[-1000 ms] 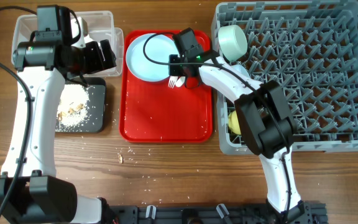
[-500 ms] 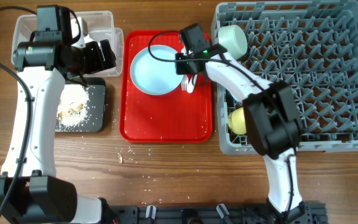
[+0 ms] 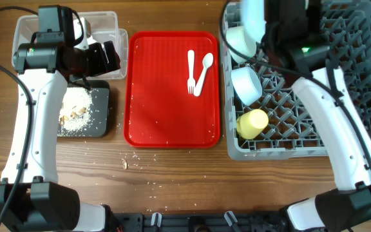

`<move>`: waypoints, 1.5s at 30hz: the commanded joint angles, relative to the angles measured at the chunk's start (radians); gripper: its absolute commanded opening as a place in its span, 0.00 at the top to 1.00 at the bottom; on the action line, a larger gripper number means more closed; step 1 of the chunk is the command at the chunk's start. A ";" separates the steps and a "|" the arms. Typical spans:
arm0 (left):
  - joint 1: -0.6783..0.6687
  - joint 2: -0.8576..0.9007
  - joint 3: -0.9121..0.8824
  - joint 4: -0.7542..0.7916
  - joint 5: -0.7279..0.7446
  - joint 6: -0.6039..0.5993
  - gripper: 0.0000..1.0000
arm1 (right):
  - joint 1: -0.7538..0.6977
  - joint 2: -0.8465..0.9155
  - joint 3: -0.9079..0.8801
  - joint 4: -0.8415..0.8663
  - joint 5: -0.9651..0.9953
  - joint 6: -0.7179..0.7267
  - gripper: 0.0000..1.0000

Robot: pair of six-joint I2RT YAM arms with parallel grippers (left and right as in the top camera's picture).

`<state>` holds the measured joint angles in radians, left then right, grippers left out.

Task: Sort waste into correct bins and load items into the dishwasher rack
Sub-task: 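Stand the light-blue plate upright in the dish rack with the right gripper, then grasp the white spoon with the right gripper and drop it in the rack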

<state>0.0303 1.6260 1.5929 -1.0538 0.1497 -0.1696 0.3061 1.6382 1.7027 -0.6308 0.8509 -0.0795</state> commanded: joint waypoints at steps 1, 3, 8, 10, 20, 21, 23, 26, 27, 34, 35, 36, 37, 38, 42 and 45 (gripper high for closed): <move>0.000 -0.003 0.014 0.002 -0.006 0.005 0.00 | -0.055 0.030 0.004 -0.006 0.114 -0.109 0.96; 0.000 -0.003 0.014 0.002 -0.006 0.005 0.00 | -0.076 0.052 0.003 -0.019 0.114 -0.166 0.96; 0.000 -0.003 0.014 0.002 -0.006 0.005 0.00 | -0.079 0.132 0.003 -0.021 0.113 -0.233 0.96; 0.000 -0.003 0.014 0.002 -0.006 0.005 0.00 | -0.079 0.169 0.003 -0.020 0.113 -0.234 0.96; 0.000 -0.003 0.014 0.002 -0.006 0.005 0.00 | -0.085 0.296 0.003 -0.006 0.106 -0.234 0.96; 0.000 -0.003 0.014 0.002 -0.006 0.005 0.00 | -0.085 0.299 0.003 -0.006 0.086 -0.234 0.96; 0.000 -0.003 0.014 0.002 -0.006 0.005 0.00 | -0.085 0.302 0.003 -0.006 0.009 -0.233 0.68; 0.000 -0.003 0.014 0.002 -0.006 0.005 0.00 | -0.085 0.301 0.004 -0.014 -0.044 -0.200 0.21; 0.000 -0.003 0.014 0.002 -0.006 0.005 0.00 | -0.083 0.299 0.004 -0.019 -0.044 -0.200 0.06; 0.000 -0.003 0.014 0.002 -0.006 0.005 0.00 | -0.045 0.114 0.005 -0.072 -0.464 0.029 0.00; 0.000 -0.003 0.014 0.002 -0.006 0.005 0.00 | -0.039 0.079 0.005 -0.067 -0.656 0.071 0.00; 0.000 -0.003 0.014 0.002 -0.006 0.005 0.00 | -0.036 0.054 0.005 -0.071 -0.865 0.084 0.00; 0.000 -0.003 0.014 0.002 -0.006 0.005 0.00 | -0.036 0.039 0.005 -0.077 -1.052 0.084 0.00; 0.000 -0.003 0.014 0.002 -0.006 0.005 0.00 | -0.036 0.039 0.005 -0.066 -1.208 0.109 0.00; 0.000 -0.003 0.014 0.002 -0.006 0.005 0.00 | -0.010 0.107 -0.007 -0.036 -1.247 0.343 0.13; 0.000 -0.003 0.014 0.002 -0.006 0.005 0.00 | 0.087 0.248 -0.011 -0.062 -1.006 0.562 0.16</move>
<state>0.0303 1.6260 1.5929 -1.0542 0.1497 -0.1699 0.3260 1.7794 1.7035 -0.6750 -0.2714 0.2790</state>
